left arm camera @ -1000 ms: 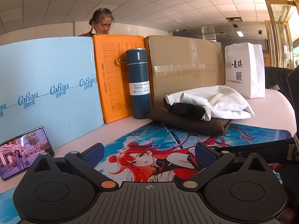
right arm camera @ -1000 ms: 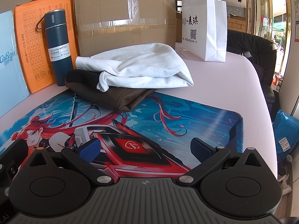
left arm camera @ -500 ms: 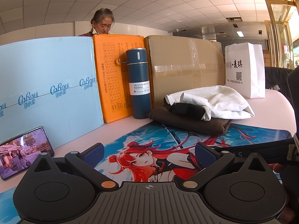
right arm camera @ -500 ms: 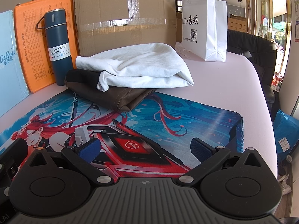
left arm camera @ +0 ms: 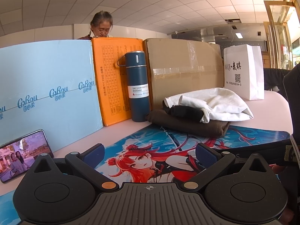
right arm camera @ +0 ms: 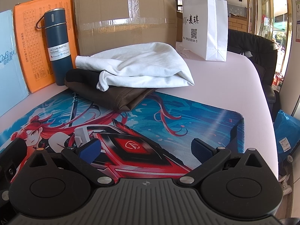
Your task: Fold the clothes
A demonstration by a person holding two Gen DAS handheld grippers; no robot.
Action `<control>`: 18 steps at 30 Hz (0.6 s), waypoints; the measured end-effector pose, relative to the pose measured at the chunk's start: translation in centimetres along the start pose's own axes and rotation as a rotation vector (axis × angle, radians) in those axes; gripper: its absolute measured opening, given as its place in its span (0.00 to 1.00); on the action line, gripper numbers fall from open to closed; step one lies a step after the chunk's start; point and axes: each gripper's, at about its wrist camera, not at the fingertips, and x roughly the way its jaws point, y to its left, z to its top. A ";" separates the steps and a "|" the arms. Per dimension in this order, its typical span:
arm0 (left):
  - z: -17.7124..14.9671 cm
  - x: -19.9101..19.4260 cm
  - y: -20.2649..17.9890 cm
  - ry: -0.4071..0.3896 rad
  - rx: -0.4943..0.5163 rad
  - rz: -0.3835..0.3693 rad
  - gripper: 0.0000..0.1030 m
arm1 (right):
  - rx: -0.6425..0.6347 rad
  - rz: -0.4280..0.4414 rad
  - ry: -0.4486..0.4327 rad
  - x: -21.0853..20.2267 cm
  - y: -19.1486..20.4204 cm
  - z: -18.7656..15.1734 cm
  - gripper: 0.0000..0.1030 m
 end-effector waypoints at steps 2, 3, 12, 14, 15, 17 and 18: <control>0.0 0.0 0.0 0.001 0.001 0.001 1.00 | 0.000 -0.003 0.001 0.0 0.0 0.0 1.00; 0.0 0.0 -0.1 0.002 0.001 0.001 1.00 | 0.000 -0.003 0.002 0.0 0.0 0.0 1.00; -0.1 0.6 0.4 0.035 -0.026 0.028 1.00 | 0.002 -0.014 0.011 0.2 0.0 0.0 1.00; -0.1 0.7 0.5 0.042 -0.032 0.031 1.00 | 0.002 -0.016 0.013 0.2 0.0 0.0 1.00; -0.1 0.7 0.6 0.044 -0.035 0.030 1.00 | 0.002 -0.017 0.013 0.2 0.0 0.0 1.00; -0.1 0.8 0.6 0.047 -0.038 0.029 1.00 | 0.002 -0.019 0.015 0.2 0.0 0.0 1.00; -0.1 0.8 0.6 0.048 -0.038 0.029 1.00 | 0.002 -0.020 0.015 0.2 0.0 0.0 1.00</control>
